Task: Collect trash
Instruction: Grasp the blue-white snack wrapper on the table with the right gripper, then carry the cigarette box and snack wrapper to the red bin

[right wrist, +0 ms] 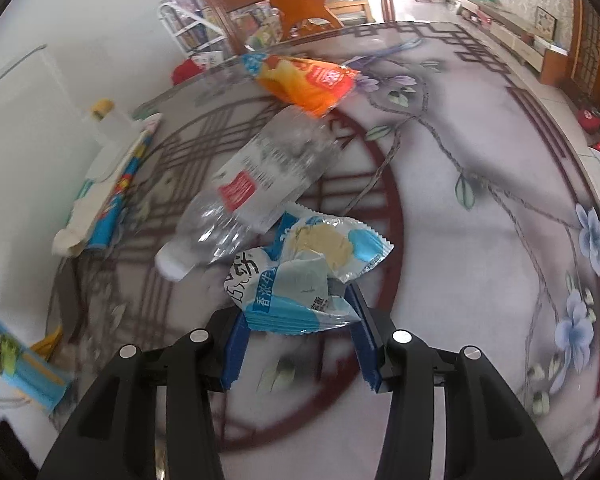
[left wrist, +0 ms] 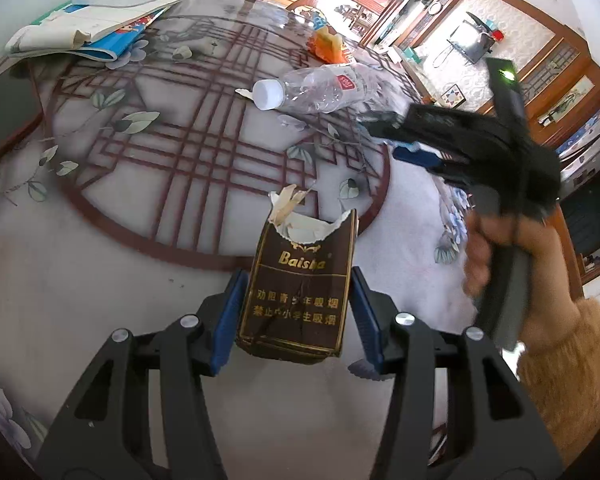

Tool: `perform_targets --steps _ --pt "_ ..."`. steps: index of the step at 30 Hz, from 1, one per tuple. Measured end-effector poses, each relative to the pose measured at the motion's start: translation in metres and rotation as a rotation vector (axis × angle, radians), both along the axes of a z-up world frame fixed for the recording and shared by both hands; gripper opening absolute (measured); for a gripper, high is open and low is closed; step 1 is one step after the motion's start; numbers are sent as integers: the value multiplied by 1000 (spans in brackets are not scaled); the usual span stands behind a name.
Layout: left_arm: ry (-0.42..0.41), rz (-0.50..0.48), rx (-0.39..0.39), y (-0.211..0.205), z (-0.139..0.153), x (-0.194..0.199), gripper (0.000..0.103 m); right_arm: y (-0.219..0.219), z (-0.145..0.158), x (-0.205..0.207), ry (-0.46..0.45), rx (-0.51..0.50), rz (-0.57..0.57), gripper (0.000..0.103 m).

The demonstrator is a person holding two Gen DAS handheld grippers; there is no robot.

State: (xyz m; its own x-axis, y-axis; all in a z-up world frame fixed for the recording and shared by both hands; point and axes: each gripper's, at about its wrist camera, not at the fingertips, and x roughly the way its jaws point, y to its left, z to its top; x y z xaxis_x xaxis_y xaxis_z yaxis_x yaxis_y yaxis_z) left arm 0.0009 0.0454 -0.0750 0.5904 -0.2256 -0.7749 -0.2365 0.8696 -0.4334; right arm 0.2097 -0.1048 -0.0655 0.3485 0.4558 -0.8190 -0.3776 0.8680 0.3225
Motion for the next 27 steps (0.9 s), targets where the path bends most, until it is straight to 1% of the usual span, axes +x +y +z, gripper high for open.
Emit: perform_targets --steps 7,15,18,22,27 --pt "2 0 15 -2 0 0 49 -27 12 -54 -25 20 63 44" --pt "10 -4 51 -5 -1 0 49 -59 6 -101 0 -20 108 44" --pt "14 -6 67 -7 -2 1 49 -67 7 -116 -24 -45 122 44" --pt "19 -13 84 -9 -4 1 49 -77 13 -132 -54 -39 132 44" --pt "-2 -26 113 -15 -1 -3 49 -87 27 -145 -164 -53 108 44"
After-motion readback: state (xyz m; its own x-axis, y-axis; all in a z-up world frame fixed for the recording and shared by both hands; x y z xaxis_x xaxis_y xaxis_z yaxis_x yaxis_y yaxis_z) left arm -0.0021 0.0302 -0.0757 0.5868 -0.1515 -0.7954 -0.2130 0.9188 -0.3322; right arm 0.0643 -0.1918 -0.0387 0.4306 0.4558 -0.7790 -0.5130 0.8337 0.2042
